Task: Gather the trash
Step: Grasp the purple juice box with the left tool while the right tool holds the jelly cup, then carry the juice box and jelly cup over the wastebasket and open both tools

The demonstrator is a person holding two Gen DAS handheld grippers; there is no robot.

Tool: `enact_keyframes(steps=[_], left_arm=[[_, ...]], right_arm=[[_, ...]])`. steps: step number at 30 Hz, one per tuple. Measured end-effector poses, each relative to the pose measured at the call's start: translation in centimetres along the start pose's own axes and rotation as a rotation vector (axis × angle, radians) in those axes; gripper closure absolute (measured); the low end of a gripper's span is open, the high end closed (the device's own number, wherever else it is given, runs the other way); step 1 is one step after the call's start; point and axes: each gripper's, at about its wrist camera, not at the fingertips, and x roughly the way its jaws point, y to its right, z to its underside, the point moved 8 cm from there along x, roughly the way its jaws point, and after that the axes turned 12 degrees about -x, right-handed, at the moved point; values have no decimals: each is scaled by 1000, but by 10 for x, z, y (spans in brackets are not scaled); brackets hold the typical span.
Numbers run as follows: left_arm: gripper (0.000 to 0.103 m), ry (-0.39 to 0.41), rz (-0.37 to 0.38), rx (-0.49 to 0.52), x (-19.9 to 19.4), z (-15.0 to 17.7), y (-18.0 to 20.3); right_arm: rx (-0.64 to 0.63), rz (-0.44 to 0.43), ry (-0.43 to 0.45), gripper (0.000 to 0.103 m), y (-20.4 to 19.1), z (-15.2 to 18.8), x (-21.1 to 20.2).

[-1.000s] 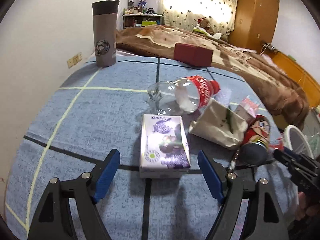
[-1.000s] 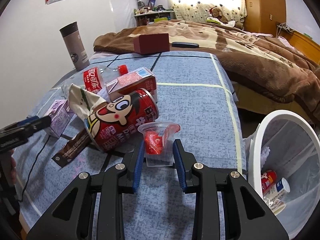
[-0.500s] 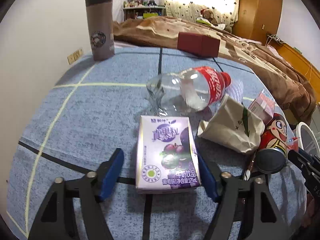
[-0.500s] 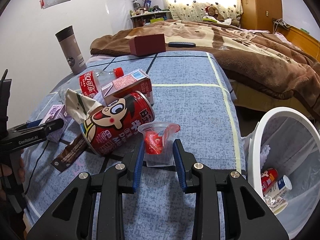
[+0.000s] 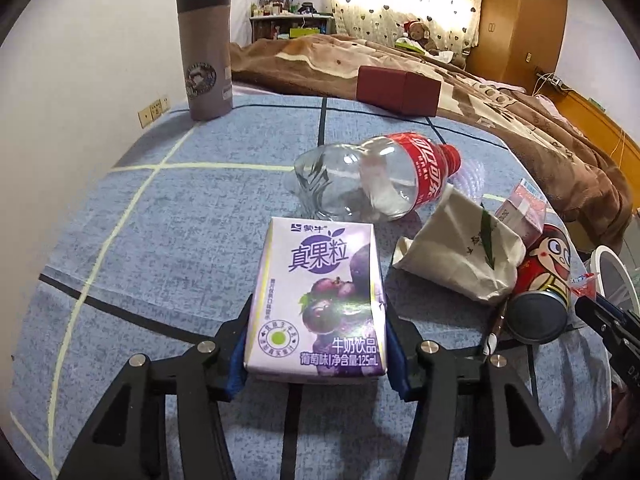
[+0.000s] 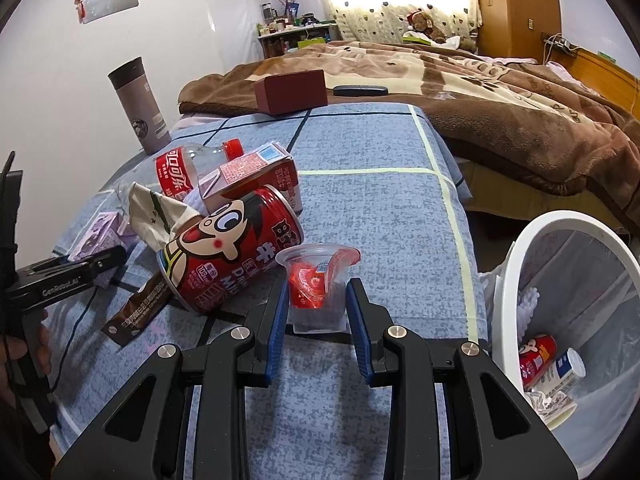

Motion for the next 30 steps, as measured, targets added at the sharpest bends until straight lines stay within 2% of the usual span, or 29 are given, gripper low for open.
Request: enact_keyframes(steps=[5, 15, 22, 30], left_arm=[[46, 19, 7, 8, -11, 5, 3], [46, 67, 66, 36, -42, 5, 27], [46, 105, 111, 92, -63, 4, 61], [46, 107, 187, 162, -74, 11, 113]], right_arm=[[2, 1, 11, 72, -1, -1, -4], [18, 0, 47, 72, 1, -2, -18], [30, 8, 87, 72, 10, -4, -35], [47, 56, 137, 72, 33, -4, -61]])
